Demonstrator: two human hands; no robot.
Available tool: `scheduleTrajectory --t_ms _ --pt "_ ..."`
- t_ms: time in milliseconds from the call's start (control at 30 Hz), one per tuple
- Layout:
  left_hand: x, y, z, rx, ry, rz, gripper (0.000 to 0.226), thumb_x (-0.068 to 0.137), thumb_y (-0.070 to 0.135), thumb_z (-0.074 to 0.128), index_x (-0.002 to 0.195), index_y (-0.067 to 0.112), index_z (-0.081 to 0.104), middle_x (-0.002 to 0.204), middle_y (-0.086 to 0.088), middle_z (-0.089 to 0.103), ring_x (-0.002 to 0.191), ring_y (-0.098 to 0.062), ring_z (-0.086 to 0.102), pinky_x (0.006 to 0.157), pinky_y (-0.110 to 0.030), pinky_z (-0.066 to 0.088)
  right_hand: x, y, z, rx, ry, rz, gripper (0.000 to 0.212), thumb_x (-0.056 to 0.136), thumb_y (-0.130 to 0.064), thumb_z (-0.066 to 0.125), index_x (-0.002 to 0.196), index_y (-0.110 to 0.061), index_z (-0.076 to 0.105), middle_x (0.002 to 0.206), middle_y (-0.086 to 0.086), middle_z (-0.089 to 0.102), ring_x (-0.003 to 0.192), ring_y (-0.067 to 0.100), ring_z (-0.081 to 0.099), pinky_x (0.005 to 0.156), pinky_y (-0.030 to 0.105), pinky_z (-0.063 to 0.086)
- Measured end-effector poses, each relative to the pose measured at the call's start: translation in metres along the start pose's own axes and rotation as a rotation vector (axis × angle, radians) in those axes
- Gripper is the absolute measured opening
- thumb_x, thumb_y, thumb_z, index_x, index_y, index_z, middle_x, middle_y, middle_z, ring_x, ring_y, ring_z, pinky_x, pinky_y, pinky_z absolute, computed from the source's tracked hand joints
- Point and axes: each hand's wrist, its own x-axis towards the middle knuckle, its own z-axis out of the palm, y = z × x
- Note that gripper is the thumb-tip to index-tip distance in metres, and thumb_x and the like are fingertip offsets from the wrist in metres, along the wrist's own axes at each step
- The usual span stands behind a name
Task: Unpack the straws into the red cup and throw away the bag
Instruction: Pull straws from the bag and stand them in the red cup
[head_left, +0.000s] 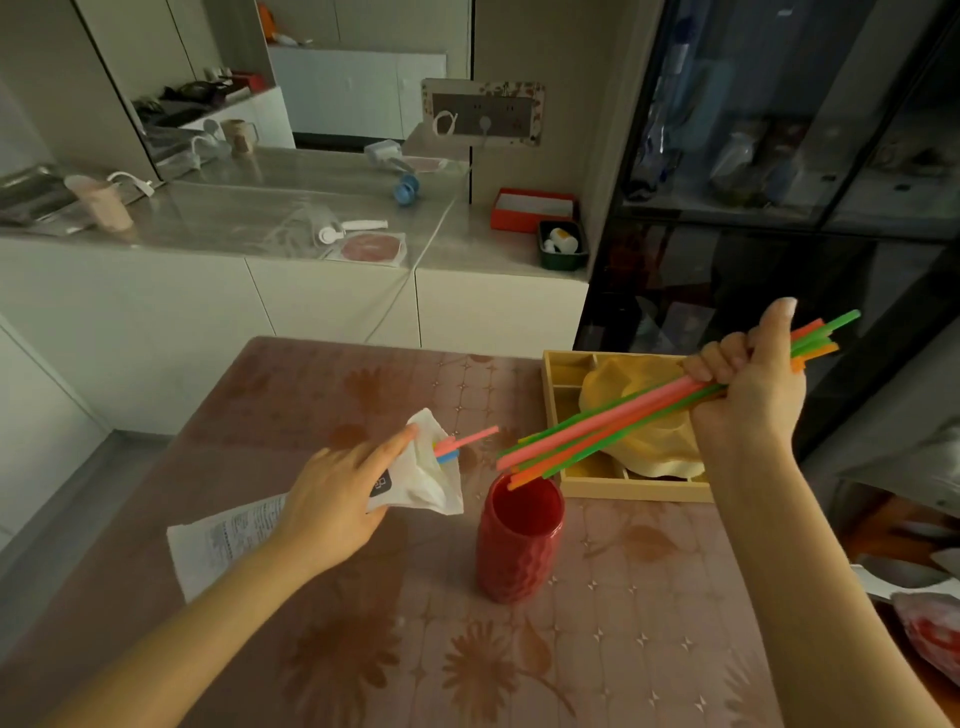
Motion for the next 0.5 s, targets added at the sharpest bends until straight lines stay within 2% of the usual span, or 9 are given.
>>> scheduleTrajectory --t_ms 233,367,500 --pt "-0.002 -0.005 0.007 0.021 0.01 0.006 0.102 0.049 0.016 0.089 0.134 0.02 0.032 0.087 -0.001 0.069 0.064 -0.02 0.065 0.057 -0.035 0.053 -0.026 0.017 0.006 -0.243 -0.246 -0.048 0.031 0.084 -0.041 0.06 0.067 -0.019 0.046 0.048 -0.007 0.039 0.04 0.007 0.034 0.041 0.021 0.033" --pt "-0.002 -0.005 0.007 0.003 0.03 0.011 0.102 0.05 0.017 0.089 0.134 0.02 0.031 0.091 -0.002 0.069 0.067 -0.021 0.065 0.06 -0.035 0.054 -0.043 0.039 0.014 -0.354 -0.389 -0.008 0.032 0.091 -0.028 0.057 0.064 -0.018 0.044 0.049 -0.002 0.038 0.041 0.013 0.031 0.042 0.028 0.028" --pt "-0.004 -0.006 0.008 -0.007 0.035 0.01 0.102 0.052 0.019 0.088 0.135 0.021 0.03 0.091 -0.001 0.069 0.068 -0.019 0.065 0.061 -0.034 0.054 -0.057 0.039 0.026 -0.402 -0.472 -0.047 0.033 0.083 -0.032 0.059 0.064 -0.013 0.041 0.049 0.001 0.035 0.041 0.013 0.03 0.041 0.027 0.027"
